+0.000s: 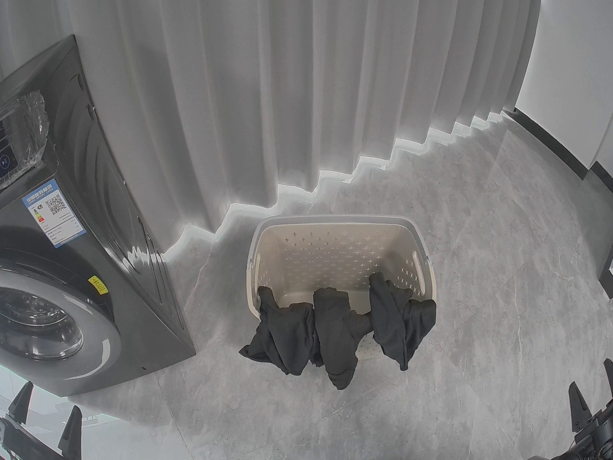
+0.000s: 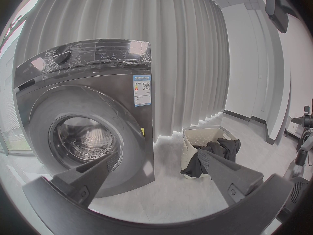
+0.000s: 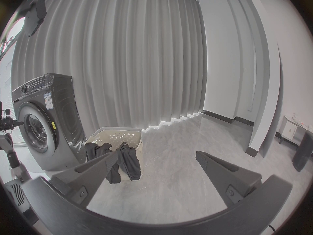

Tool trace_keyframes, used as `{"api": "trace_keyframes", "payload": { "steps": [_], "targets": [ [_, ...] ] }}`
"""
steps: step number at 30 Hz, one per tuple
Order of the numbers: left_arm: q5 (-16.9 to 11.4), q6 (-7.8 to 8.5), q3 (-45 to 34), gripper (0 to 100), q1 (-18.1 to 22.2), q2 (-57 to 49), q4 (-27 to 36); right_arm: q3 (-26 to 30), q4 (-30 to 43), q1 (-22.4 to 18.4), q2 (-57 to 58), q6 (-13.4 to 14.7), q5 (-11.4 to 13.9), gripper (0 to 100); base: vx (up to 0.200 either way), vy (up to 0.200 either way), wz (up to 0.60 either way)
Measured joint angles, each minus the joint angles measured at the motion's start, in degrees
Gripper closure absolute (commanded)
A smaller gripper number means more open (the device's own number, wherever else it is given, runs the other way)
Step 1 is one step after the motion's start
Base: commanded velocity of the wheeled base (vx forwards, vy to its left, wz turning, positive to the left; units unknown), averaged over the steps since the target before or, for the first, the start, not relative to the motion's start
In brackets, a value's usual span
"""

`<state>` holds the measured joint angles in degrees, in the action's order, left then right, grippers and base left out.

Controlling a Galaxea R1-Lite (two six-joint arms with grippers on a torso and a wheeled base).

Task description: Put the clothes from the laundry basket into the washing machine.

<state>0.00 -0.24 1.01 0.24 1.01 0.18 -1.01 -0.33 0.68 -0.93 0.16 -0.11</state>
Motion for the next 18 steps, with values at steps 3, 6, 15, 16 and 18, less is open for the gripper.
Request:
{"api": "trace_keyframes", "payload": {
  "steps": [3, 6, 15, 16, 18],
  "targets": [
    [0.0, 0.0, 0.0, 0, 0.0, 0.0, 0.0, 0.0, 0.0, 0.0, 0.0, -0.05, 0.0, 0, 0.067, 0.0, 0.0],
    [0.0, 0.0, 0.0, 0, 0.0, 0.0, -0.02, 0.0, 0.01, 0.0, 0.0, -0.05, 0.0, 0, 0.0, 0.0, 0.0],
    [0.0, 0.06, 0.0, 0, 0.0, 0.0, 0.0, 0.0, 0.0, 0.0, -0.01, 0.02, -0.05, 0, 0.0, 0.0, 0.4],
    [0.0, 0.06, 0.0, 0, 0.0, 0.0, 0.0, 0.0, 0.0, 0.0, 0.0, 0.02, -0.05, 0, 0.0, 0.0, 0.0],
    [0.0, 0.09, 0.0, 0, 0.0, 0.0, 0.0, 0.0, 0.0, 0.0, 0.0, 0.06, -0.05, 0, 0.0, 0.0, 0.0]
  ]
}}
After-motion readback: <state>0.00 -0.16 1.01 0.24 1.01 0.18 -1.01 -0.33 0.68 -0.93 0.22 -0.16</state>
